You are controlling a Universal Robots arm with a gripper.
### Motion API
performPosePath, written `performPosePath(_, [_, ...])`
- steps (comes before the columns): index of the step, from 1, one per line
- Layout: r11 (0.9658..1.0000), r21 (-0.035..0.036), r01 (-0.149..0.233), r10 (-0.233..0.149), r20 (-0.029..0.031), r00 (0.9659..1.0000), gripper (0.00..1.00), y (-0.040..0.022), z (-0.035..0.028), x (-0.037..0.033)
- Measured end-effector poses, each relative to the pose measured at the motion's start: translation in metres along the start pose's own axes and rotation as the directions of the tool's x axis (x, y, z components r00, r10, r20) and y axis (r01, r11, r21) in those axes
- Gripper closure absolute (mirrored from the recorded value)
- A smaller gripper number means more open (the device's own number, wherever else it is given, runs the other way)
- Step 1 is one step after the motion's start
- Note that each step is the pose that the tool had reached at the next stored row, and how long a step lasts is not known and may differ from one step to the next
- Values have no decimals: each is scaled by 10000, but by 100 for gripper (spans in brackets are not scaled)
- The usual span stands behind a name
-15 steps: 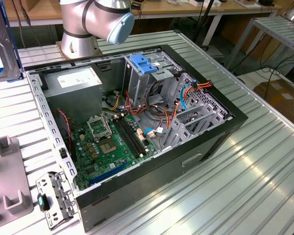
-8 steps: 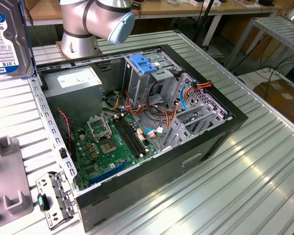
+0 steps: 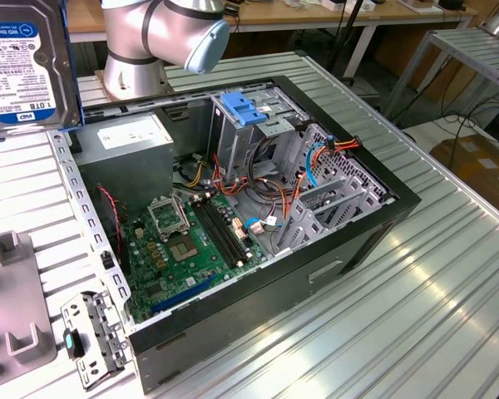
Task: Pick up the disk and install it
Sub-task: 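Pick up the disk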
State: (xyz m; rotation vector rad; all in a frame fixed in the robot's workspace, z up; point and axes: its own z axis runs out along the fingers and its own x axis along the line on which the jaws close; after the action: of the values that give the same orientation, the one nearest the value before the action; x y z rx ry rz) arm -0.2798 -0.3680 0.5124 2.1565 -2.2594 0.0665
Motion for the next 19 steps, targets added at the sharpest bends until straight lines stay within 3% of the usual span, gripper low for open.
performPosePath(6, [10000, 0, 1, -1, 0, 10000, 63, -126, 3, 14])
performPosePath(17, [10000, -1, 1, -1, -1, 10000, 63, -490, 11, 25])
performPosePath(19, [10000, 0, 1, -1, 0, 10000, 63, -525, 13, 35])
